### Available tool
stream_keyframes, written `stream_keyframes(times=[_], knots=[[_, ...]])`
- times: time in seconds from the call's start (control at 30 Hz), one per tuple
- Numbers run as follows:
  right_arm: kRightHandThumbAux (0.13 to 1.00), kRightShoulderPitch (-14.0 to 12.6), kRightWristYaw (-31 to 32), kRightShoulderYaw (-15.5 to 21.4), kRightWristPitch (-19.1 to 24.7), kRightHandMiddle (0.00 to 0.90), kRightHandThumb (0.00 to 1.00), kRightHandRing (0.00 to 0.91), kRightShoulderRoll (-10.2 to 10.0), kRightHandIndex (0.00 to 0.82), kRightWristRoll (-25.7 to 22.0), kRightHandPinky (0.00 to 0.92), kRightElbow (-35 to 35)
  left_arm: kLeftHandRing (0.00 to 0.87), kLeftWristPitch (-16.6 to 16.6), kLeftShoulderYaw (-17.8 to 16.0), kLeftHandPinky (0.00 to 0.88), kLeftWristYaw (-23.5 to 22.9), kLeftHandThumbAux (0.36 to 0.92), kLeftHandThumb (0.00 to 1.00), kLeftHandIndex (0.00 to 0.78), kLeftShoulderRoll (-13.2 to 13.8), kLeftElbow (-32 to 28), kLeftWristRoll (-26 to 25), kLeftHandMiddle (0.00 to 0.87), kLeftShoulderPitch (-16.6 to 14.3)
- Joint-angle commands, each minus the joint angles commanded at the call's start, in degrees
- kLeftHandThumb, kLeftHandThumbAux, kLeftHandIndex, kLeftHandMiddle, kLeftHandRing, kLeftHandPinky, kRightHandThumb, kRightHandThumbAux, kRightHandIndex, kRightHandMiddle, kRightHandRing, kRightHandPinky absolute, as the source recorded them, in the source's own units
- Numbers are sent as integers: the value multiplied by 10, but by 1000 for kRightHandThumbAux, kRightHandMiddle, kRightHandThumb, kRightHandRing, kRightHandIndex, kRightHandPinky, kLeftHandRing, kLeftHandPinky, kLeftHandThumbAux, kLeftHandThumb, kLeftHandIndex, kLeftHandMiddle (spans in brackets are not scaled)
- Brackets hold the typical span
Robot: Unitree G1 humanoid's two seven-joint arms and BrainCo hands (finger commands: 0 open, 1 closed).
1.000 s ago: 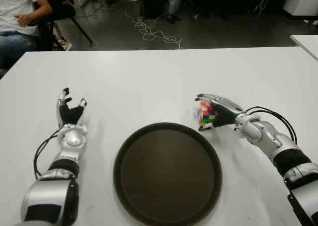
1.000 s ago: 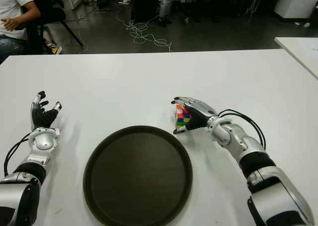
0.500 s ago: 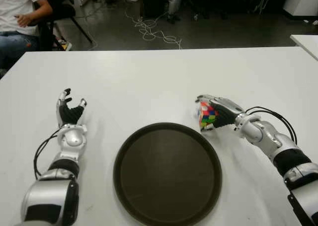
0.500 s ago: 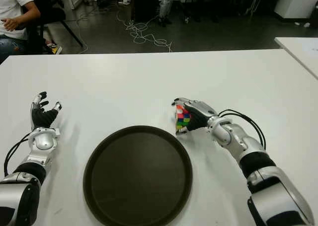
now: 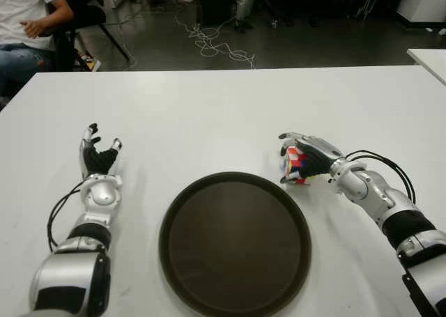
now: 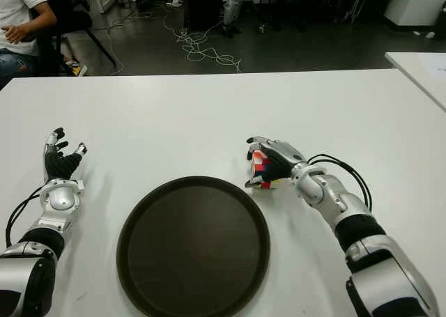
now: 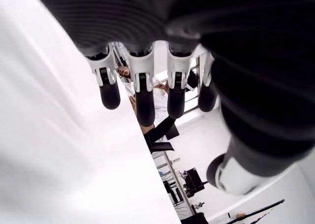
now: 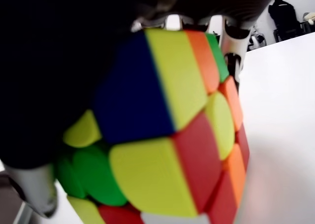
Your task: Pick up the Rubik's Cube and put it in the plate
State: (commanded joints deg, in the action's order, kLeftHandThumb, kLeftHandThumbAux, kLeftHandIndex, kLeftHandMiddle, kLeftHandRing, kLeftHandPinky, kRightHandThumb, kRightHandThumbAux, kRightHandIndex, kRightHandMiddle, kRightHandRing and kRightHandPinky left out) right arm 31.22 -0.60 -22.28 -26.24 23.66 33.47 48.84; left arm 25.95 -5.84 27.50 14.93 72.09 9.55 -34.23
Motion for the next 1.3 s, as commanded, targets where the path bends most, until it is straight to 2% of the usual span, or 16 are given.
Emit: stream_keyframes(times=[0.07,0.17,0.27,0.4,0.53,0.67,0.73,0.83,1.0,1.1,1.17,1.23,1.3], knots=[[663,0,1,-1,2,518,0,624,0,413,-1,568,-1,138,0,-1,112,0,725,21,133,0,0,-1,145,0],[657,0,1,-2,3,546,0,661,1,413,-1,628,-1,141,0,-1,109,-1,730,22,133,-1,0,-2,148,-1],[652,0,-2,-3,4,568,0,678,2,413,1,643,-1,142,0,-2,110,-1,730,32,133,-1,0,-2,149,0],[639,-1,-6,-3,8,568,0,691,3,388,4,657,-4,146,1,-2,114,0,729,47,159,0,0,-2,153,0],[624,-2,-10,-4,12,611,0,714,4,369,6,697,-8,150,1,-1,129,1,728,46,163,1,0,0,151,0],[620,-3,-15,-4,15,635,0,720,5,394,8,699,-13,167,0,2,168,2,728,38,157,1,0,2,159,0],[617,-5,-18,-4,19,652,0,729,6,410,10,702,-18,168,0,2,158,2,727,33,163,2,0,3,161,0],[615,-8,-22,-3,24,674,0,734,8,425,12,676,-25,155,-1,4,128,4,718,18,164,2,0,5,153,0],[597,-11,-27,-1,29,670,0,726,8,401,12,653,-32,144,3,4,103,6,734,23,169,1,-1,5,150,1],[584,-13,-31,0,29,688,0,729,8,405,12,577,-34,148,6,2,109,4,753,40,185,1,-1,2,156,1],[592,-13,-34,1,28,696,0,720,7,423,12,527,-35,141,7,1,99,2,747,39,160,1,-1,1,150,1],[597,-14,-37,2,26,697,0,716,7,428,10,525,-34,138,7,1,95,0,743,37,145,1,-1,0,147,1],[605,-14,-40,2,24,699,0,719,6,432,9,574,-34,137,7,0,96,-1,742,31,137,0,-1,-1,145,1]])
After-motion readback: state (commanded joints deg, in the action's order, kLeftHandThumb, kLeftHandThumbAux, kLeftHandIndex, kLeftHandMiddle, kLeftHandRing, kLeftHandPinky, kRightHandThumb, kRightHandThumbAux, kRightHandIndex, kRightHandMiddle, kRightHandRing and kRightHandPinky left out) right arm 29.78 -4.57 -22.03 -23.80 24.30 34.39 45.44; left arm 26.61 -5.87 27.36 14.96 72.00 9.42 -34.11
